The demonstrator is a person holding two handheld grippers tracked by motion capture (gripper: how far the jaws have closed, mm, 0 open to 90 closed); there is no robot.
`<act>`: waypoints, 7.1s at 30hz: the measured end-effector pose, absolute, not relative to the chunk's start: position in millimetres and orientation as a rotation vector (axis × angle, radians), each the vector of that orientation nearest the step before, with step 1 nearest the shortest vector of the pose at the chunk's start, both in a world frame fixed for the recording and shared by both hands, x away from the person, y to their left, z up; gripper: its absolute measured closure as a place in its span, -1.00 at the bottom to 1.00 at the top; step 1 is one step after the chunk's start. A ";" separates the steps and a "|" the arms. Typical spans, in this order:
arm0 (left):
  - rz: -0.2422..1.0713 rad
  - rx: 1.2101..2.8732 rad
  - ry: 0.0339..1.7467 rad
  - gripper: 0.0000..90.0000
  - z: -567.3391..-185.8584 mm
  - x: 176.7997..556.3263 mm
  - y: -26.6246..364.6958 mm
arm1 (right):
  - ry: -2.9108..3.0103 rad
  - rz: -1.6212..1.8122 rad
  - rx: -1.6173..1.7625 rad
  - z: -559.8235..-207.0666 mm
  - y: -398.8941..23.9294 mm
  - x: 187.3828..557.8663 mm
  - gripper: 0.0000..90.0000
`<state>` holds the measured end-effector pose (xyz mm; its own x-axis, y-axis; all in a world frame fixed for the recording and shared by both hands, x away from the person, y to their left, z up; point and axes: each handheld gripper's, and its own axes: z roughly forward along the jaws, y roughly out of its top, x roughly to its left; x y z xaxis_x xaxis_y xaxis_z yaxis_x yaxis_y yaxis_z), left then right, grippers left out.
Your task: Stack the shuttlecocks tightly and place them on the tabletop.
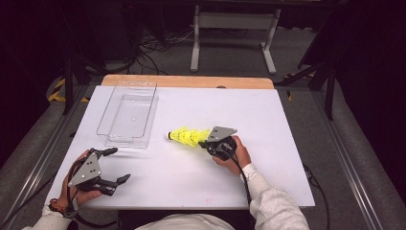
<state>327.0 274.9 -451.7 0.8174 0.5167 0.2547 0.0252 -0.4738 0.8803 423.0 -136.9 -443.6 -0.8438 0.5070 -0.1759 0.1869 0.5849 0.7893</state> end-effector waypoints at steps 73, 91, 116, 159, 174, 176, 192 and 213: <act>0.626 2.025 0.393 -0.82 -453.0 325.5 271.6 | 2.499 1.161 0.576 -452.0 -121.8 426.0 0.75; 0.625 2.021 0.396 -0.82 -452.6 325.2 272.0 | 2.410 1.203 0.571 -441.5 -136.7 414.2 0.13; 0.626 2.009 0.397 -0.83 -453.1 324.5 269.6 | 2.036 1.260 0.529 -420.7 -172.6 361.0 -0.49; 0.636 1.972 0.423 -0.92 -452.5 323.1 267.1 | 2.248 1.185 0.614 -457.1 -165.0 374.7 -0.74; 0.636 1.981 0.411 -0.92 -453.0 323.7 267.2 | 2.395 1.156 0.611 -460.4 -123.4 403.6 -0.57; 0.636 1.981 0.411 -0.92 -453.0 323.9 267.4 | 2.412 1.142 0.622 -460.7 -117.4 407.7 -0.54; 0.632 1.988 0.410 -0.92 -453.7 324.1 267.6 | 2.432 1.141 0.657 -464.7 -85.2 426.4 -0.47; 0.610 2.000 0.413 -0.91 -455.5 324.8 267.1 | 2.313 1.098 0.879 -461.1 -57.6 446.8 0.31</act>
